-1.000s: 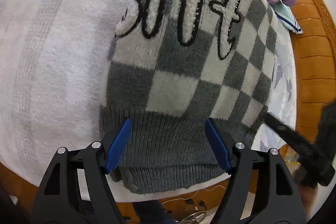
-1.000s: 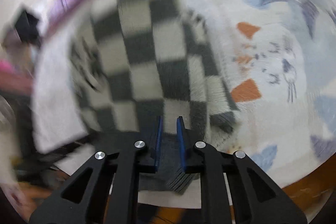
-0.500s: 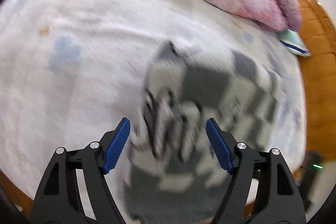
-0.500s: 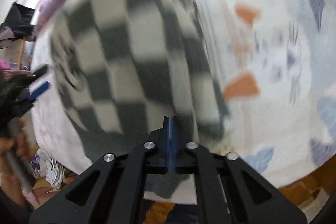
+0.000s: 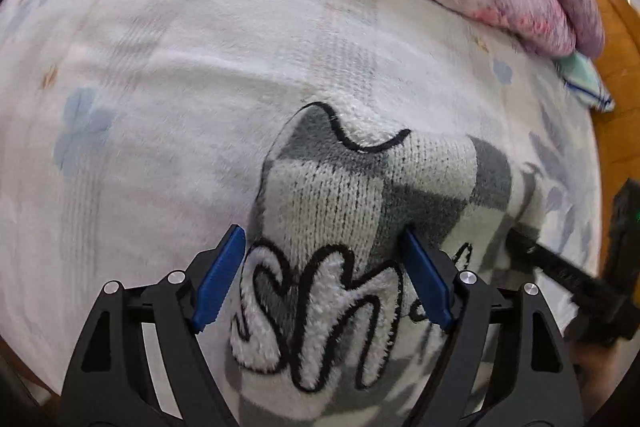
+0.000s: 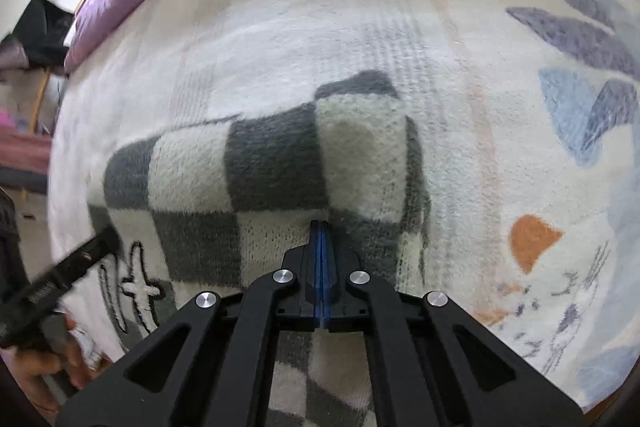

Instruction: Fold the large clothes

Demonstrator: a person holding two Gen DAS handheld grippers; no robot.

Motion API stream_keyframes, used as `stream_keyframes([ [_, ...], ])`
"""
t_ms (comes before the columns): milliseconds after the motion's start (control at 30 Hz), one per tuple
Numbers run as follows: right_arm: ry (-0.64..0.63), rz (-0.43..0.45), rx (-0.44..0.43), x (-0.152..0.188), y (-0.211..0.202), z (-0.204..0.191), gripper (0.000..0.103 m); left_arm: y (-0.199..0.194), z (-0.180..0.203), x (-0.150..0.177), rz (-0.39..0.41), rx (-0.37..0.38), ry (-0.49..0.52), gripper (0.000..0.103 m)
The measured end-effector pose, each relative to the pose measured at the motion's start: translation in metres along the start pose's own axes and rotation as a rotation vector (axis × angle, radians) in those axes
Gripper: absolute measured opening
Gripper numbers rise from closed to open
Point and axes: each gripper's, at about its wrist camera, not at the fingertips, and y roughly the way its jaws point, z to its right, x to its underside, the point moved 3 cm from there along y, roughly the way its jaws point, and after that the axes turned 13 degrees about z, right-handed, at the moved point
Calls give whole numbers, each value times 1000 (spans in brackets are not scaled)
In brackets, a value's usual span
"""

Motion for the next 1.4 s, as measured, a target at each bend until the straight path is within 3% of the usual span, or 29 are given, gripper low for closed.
stream_keyframes([
  [133, -30, -3, 48, -1, 1, -3, 0, 14, -1, -5, -38, 9, -6, 90],
  [233, -43, 17, 64, 2, -20, -13, 1, 10, -10, -5, -56, 39, -17, 90],
  [300, -36, 25, 44, 22, -40, -21, 6, -2, -15, -3, -37, 52, -23, 90],
  [433, -32, -68, -25, 109, -68, -31, 6, -32, -26, 11, -4, 109, -67, 88],
  [500, -62, -136, 17, 159, -73, -26, 6, -50, -29, 23, 15, 150, -75, 88],
  [533, -68, -167, 41, 181, -72, -19, 2, -59, -33, 32, 20, 161, -74, 88],
  [633, -22, -175, 86, 218, -75, 6, 0, -74, -45, 61, -3, 159, -103, 88],
  [700, -62, -217, 217, 237, -66, 22, 3, -80, -53, 81, -21, 148, -139, 88],
  [733, -28, -238, 251, 251, -59, 40, 7, -81, -57, 92, -32, 149, -163, 88],
  [800, 254, -207, 138, 260, -59, 70, 7, -80, -66, 109, -50, 163, -212, 88],
  [900, 391, -106, 4, 251, -80, 80, 7, -78, -75, 125, -72, 182, -272, 88],
  [933, 402, -68, -34, 246, -87, 78, 11, -79, -78, 129, -70, 185, -288, 88],
  [1000, 484, 22, -115, 233, -103, 80, 41, -81, -80, 134, -70, 203, -304, 88],
  [1033, 518, 53, -116, 229, -108, 82, 76, -82, -80, 136, -65, 202, -305, 88],
  [1067, 558, 98, -132, 224, -113, 85, 88, -83, -80, 138, -57, 217, -311, 89],
  [1133, 611, 158, -199, 217, -114, 89, 89, -79, -77, 141, -58, 236, -341, 89],
  [1233, 645, 97, -235, 215, -89, 91, 89, -68, -77, 150, -86, 235, -375, 89],
  [1300, 656, 94, -221, 220, -74, 94, 89, -59, -75, 156, -102, 211, -342, 89],
  [1400, 727, 61, -277, 221, -45, 98, 89, -48, -74, 164, -126, 205, -337, 89],
])
